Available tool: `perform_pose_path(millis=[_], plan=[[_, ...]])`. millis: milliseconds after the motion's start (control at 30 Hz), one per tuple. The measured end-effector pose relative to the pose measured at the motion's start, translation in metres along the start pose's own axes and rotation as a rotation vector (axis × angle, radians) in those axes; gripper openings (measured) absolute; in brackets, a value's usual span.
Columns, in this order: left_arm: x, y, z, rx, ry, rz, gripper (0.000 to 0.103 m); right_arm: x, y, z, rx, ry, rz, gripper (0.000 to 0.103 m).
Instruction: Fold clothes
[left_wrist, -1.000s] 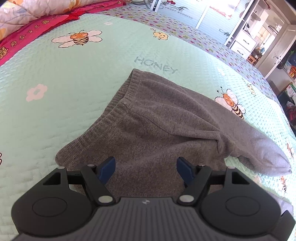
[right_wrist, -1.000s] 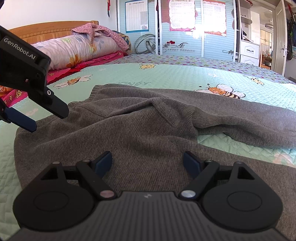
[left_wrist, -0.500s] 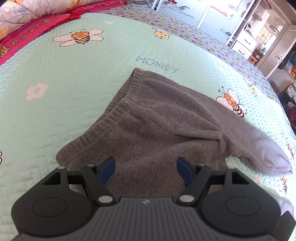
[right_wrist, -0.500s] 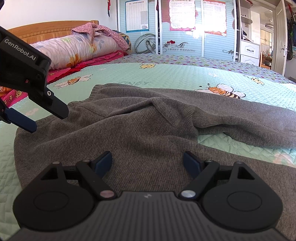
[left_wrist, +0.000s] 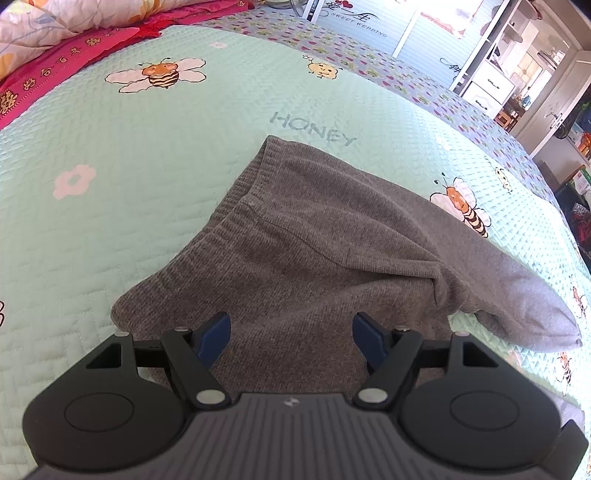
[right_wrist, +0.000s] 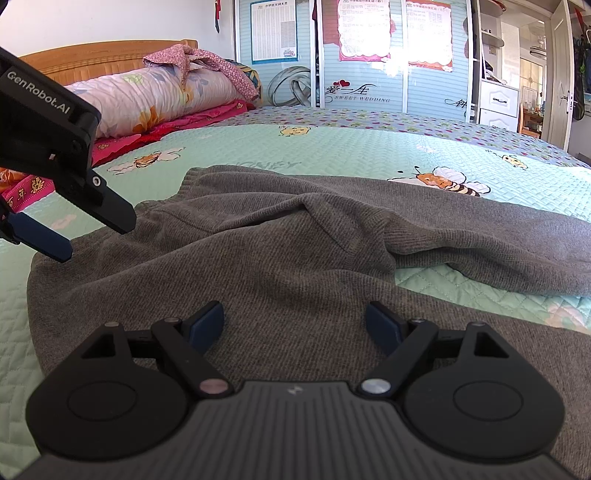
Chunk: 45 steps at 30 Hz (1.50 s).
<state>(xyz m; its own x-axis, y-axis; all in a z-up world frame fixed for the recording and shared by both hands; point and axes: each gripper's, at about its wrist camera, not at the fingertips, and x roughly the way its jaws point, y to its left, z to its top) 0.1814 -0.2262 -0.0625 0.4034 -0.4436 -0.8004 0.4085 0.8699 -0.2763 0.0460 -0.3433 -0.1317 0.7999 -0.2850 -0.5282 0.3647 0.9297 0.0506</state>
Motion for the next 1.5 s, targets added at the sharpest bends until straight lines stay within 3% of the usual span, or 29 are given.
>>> perform_pose_path(millis=[1500], plan=[[0.018,0.002,-0.012,0.026,0.005,-0.006,0.076,-0.001,-0.002,0.0,0.004,0.002,0.009,0.085]])
